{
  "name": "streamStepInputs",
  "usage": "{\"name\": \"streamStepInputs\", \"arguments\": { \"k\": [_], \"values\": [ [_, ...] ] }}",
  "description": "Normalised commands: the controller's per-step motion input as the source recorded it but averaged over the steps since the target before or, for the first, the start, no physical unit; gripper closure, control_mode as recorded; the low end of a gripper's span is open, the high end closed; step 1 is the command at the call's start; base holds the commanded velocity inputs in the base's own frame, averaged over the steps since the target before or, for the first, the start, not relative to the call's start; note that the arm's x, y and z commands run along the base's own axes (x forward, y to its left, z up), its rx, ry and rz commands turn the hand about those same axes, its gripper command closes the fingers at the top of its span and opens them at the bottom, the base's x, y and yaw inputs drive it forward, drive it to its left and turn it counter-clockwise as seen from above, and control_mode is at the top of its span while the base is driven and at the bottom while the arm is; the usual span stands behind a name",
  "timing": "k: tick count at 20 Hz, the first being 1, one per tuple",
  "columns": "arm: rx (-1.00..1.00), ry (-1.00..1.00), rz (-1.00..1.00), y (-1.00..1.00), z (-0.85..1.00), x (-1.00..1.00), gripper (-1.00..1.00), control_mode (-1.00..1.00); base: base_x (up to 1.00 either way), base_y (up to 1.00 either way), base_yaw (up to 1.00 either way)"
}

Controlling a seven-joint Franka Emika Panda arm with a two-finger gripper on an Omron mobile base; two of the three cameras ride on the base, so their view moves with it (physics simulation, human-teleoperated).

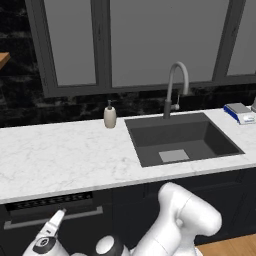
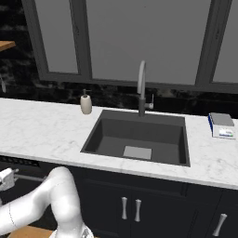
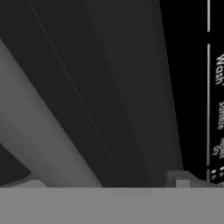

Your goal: Pick up the cup and bowl from the counter, place them in the dishwasher, and close the dishwasher door.

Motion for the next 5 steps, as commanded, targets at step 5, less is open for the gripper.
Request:
{"name": "streamStepInputs", "arguments": {
  "k": [5],
  "values": [
    [0.00, -0.12, -0.02, -0.23, -0.25, 0.46, -1.00, -1.00, 0.00, 0.00, 0.00]
  ]
}}
